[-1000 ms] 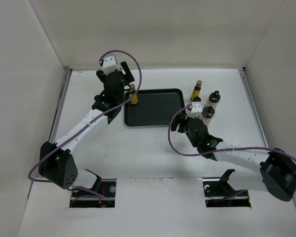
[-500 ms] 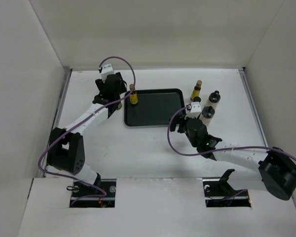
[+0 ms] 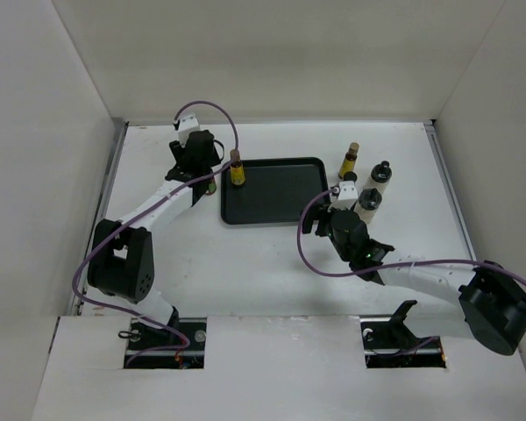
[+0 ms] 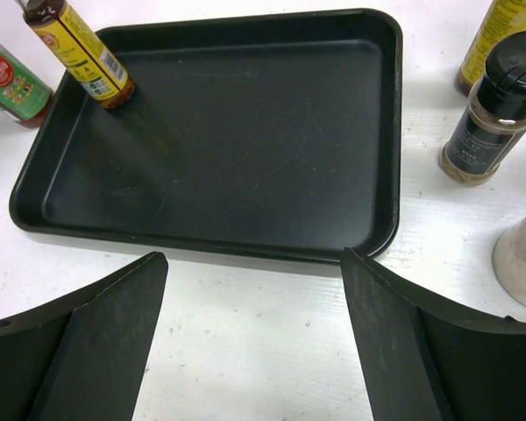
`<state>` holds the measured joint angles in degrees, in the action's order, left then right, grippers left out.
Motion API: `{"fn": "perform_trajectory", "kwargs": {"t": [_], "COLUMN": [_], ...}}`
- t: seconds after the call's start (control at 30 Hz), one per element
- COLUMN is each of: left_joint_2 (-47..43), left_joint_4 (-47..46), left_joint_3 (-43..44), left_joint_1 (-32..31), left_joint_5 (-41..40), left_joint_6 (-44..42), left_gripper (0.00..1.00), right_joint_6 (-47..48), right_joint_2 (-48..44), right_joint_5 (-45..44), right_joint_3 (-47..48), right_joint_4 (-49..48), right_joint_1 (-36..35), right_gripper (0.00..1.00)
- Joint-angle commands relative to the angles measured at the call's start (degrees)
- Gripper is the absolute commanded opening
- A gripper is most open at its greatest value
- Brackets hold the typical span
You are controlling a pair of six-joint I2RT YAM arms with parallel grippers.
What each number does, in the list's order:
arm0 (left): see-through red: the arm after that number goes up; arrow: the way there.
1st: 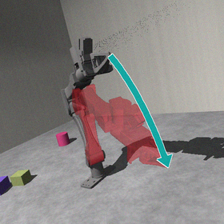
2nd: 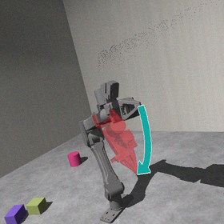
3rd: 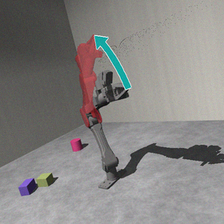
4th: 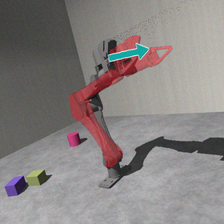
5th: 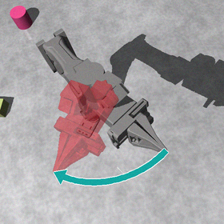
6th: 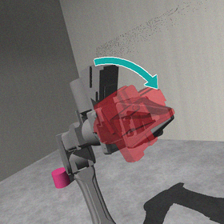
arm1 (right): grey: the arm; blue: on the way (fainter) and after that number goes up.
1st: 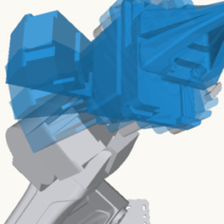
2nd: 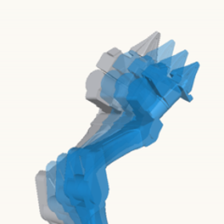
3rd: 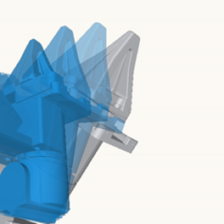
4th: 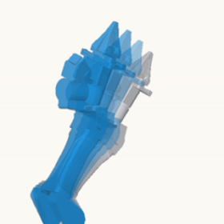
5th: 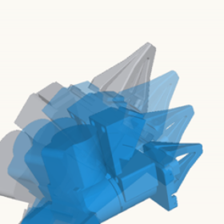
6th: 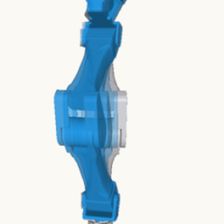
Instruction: Organize the condiment bottles
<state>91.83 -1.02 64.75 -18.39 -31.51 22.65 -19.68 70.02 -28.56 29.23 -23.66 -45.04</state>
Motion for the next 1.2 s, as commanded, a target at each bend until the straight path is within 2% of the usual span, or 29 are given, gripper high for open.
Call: {"fn": "perform_trajectory", "kwargs": {"t": [0.0,0.1,0.3,0.4,0.6,0.73,0.97,1.17], "left_joint_2": [-0.6,0.0,-0.4,-4.4,-18.2,-22.8,-24.3,-18.0], "left_joint_4": [-1.8,-1.8,-1.7,-2.4,-2.9,-0.8,0.5,-1.3], "left_joint_3": [3.2,3.3,2.8,0.1,-5.0,-5.3,-5.1,-0.4], "left_joint_1": [0.1,0.2,0.2,-0.4,-5.0,-8.4,-14.9,-22.4], "left_joint_5": [-1.5,-1.5,-1.6,-4.1,-11.7,-13.1,-11.6,-9.8], "left_joint_6": [0.0,-0.1,0.2,0.4,-2.0,-4.6,-4.8,-3.5], "left_gripper": [0.54,0.47,0.22,0.18,0.16,0.16,0.16,0.16], "right_joint_6": [0.2,0.1,0.1,0.2,0.2,0.1,-0.3,-2.1], "right_joint_2": [0.4,0.5,0.3,0.0,0.1,0.2,-1.4,-3.1], "right_joint_5": [-0.4,-0.4,-0.4,-0.4,-0.4,-0.4,-0.6,-2.1], "right_joint_3": [2.8,2.7,2.6,2.6,2.7,2.8,1.8,0.7], "right_joint_4": [-2.5,-2.6,-2.6,-2.5,-2.6,-2.6,-3.1,-2.4], "right_joint_1": [0.0,0.0,0.0,0.0,0.0,-0.1,-0.1,2.4], "right_gripper": [0.86,0.86,0.86,0.86,0.86,0.86,0.86,0.86]}}
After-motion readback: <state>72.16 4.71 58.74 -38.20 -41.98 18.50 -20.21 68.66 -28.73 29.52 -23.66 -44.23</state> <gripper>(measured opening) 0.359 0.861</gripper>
